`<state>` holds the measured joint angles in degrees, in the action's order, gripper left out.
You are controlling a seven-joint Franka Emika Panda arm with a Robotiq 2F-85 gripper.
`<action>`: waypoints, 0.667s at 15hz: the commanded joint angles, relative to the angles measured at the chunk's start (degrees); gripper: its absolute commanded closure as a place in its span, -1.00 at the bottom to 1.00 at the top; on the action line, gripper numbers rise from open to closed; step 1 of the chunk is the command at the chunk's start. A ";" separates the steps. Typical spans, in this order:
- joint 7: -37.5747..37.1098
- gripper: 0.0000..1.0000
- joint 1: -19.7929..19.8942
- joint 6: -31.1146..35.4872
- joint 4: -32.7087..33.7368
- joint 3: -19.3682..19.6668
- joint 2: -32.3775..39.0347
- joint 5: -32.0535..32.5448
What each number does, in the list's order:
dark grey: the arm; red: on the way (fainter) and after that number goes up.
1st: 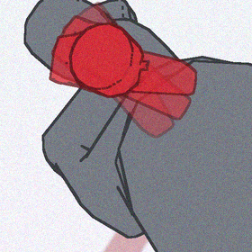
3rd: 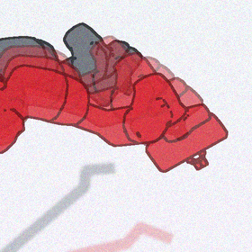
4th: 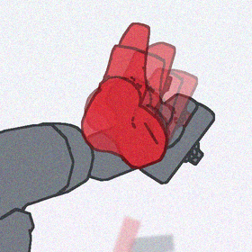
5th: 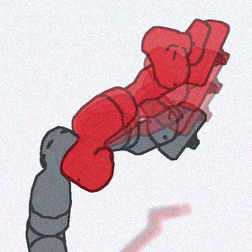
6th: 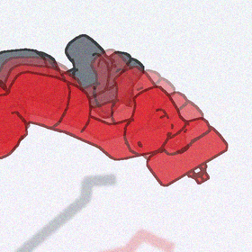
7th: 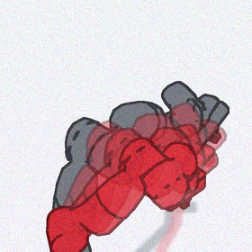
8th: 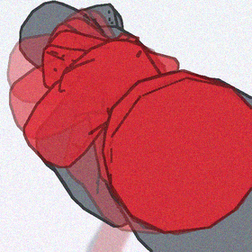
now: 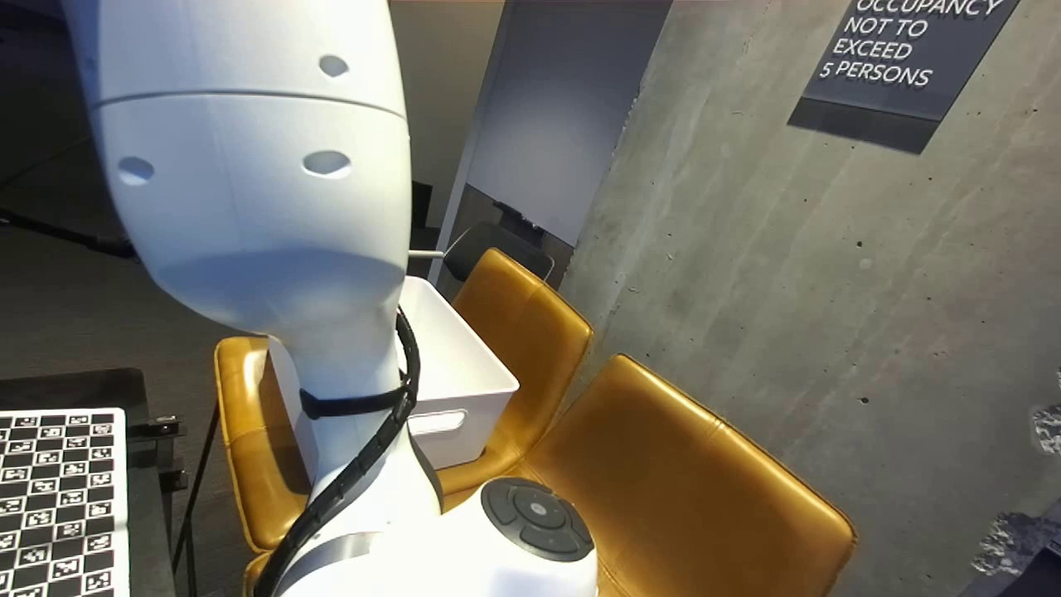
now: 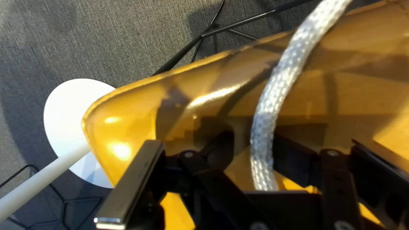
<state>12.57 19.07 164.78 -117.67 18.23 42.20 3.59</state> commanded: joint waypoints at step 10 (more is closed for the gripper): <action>-2.50 0.95 -2.93 -10.56 -11.19 -5.19 -28.84 -0.99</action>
<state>10.33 16.92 158.80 -125.24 15.17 23.01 3.48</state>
